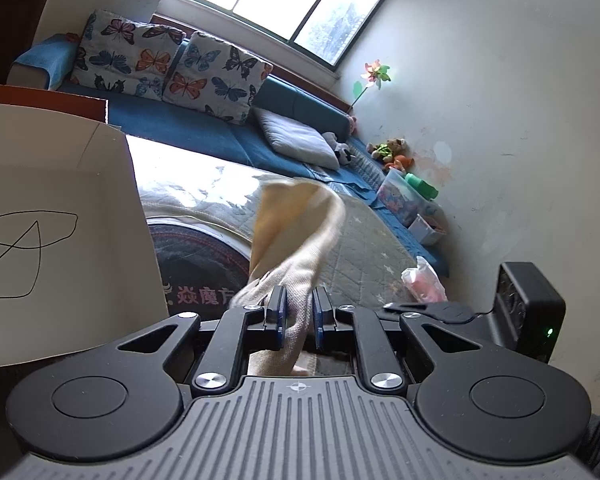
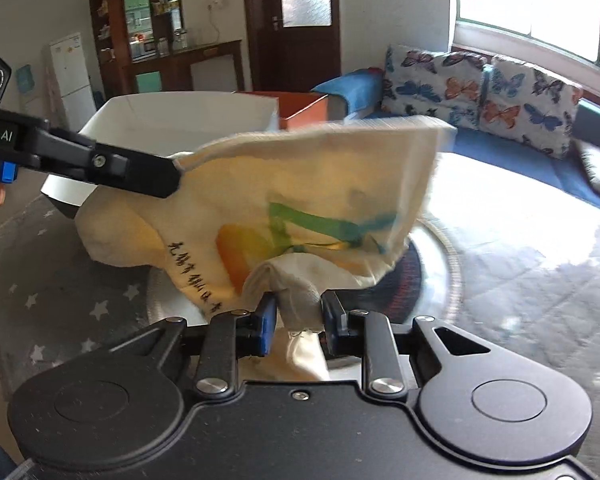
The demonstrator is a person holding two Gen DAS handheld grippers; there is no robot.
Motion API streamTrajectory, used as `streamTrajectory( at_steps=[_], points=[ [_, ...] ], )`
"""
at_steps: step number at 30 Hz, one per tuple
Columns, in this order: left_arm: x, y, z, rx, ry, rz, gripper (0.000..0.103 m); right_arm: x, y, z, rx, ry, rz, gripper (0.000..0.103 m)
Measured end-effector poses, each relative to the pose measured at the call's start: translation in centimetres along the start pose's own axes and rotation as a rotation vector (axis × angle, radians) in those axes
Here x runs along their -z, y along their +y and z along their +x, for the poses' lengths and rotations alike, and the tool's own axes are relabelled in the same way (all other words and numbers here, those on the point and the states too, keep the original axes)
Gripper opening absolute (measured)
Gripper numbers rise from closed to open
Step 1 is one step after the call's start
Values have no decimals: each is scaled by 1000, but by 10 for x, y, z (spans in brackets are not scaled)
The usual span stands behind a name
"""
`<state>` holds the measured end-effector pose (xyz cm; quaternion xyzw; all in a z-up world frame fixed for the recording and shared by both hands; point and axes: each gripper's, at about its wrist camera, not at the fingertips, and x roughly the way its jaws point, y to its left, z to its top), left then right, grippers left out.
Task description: Fold shopping bag
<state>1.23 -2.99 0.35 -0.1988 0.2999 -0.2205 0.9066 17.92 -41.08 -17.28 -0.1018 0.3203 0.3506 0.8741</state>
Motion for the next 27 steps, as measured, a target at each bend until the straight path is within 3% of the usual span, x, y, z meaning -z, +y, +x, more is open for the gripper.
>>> streamTrajectory(
  at_steps=[6,15,18,22,27],
  points=[
    [3,2,1,9,23,-6,10,8,-24,-20,126,-22,34,26],
    [22,6,12,38,109,-3,9,30,-72,-26,333,19,174,26],
    [22,7,11,40,120,18,9,34,-85,-37,317,-25,228,27],
    [27,9,15,31,154,26,9,31,-81,-44,283,-72,193,29],
    [37,8,16,86,250,4,9,22,-68,-30,180,-44,139,32]
  ],
)
